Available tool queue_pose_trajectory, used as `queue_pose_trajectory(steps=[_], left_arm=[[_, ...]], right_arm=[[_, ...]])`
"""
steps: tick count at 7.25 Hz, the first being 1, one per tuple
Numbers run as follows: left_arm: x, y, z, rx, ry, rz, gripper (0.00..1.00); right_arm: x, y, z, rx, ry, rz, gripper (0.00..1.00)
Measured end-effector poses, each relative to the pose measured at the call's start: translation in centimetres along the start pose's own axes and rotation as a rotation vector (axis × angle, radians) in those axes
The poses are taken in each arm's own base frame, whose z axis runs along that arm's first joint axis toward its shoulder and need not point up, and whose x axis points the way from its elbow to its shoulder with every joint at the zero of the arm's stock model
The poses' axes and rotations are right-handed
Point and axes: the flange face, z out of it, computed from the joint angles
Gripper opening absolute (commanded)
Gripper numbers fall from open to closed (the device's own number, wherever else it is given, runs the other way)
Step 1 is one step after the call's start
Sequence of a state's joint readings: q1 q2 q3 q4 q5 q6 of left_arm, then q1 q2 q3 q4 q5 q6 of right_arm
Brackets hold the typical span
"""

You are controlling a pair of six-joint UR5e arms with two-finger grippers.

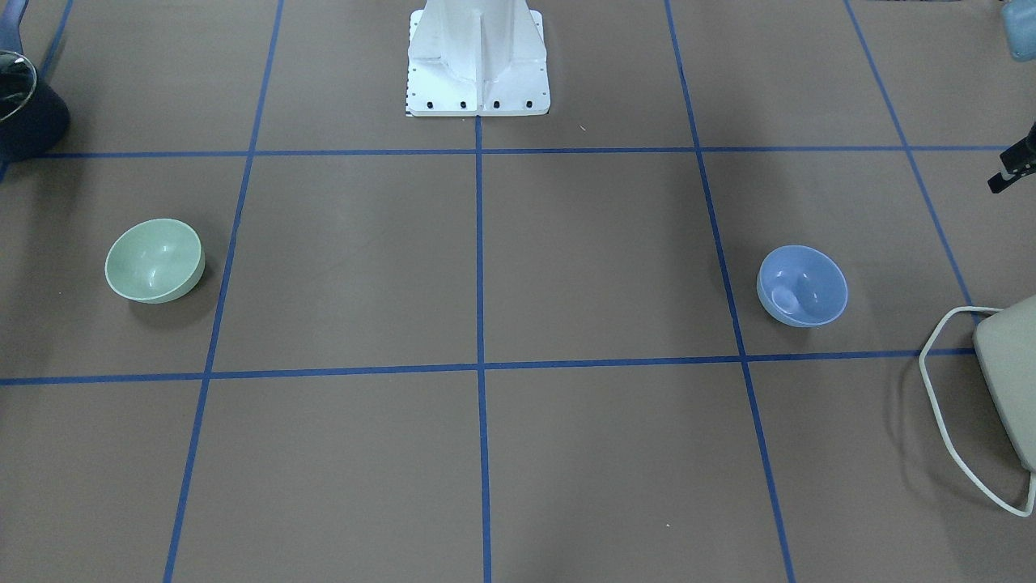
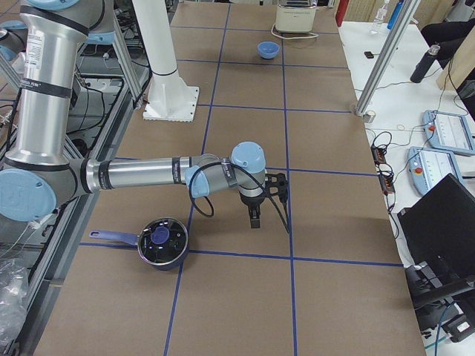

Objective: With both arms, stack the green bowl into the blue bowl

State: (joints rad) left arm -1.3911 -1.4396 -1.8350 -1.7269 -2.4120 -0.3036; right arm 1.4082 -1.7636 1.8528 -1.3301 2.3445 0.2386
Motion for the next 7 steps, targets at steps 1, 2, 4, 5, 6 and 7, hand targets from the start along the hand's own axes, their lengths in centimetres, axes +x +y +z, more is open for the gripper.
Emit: queue_pose_trajectory(steps=[1,2,4,5,6,7], left_arm=[[2.6,-0.6,1.3,0.008,0.020,-0.020,0.99],[5.1,-1.7,2.5,0.007,0.037,-0.034,0.98],[9.8,-4.8,5.4,-0.019,0.057,-0.035,0.97],[11.2,-6.4,6.6,-0.030,0.060,-0.030,0.97],[12.1,-7.3,7.8,-0.039,0.054,-0.024,0.97],[12.4,-7.8,8.9,-0.040,0.038,-0.019,0.97]], right_arm=[[-0.7,-0.6,-0.4,0.013,-0.012,-0.017,1.00],[-1.8,-1.6,-0.7,0.027,-0.021,-0.042,1.00],[-4.2,-3.1,-0.1,0.022,-0.046,-0.081,1.00],[-5.3,-3.2,0.2,0.012,-0.078,-0.091,1.00],[-6.4,-3.1,0.9,-0.007,-0.106,-0.096,1.00],[-7.5,-2.9,1.9,-0.029,-0.121,-0.089,1.00]])
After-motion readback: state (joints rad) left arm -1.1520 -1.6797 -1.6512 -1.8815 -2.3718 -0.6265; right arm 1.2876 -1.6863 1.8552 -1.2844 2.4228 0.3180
